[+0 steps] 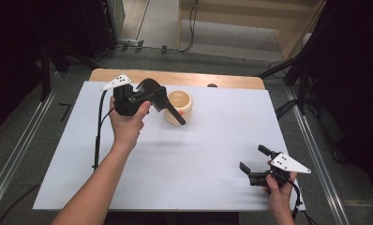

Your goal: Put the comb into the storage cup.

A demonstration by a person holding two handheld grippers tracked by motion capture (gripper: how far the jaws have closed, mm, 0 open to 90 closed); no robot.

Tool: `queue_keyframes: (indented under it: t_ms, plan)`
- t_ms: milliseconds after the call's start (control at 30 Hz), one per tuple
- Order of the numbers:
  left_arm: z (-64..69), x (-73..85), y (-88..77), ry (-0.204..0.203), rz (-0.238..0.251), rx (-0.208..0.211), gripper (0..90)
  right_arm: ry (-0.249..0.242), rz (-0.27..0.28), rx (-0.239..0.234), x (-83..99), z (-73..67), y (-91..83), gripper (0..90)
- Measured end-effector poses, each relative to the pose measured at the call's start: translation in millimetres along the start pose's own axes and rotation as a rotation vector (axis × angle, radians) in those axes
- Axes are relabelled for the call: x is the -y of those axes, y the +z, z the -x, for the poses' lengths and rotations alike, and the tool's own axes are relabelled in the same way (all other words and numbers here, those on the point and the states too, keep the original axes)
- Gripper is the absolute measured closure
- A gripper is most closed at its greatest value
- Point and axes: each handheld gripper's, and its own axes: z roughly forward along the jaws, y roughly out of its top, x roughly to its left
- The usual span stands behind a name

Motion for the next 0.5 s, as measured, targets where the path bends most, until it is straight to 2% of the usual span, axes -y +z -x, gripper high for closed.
queue_keyframes:
  t_ms: [500]
  plan:
    - [-6.9,-11.4,7.2,0.000,0.006,-0.013,84.4,-0.003,-0.002,-0.002,0.3,-0.3,0.7,0.0]
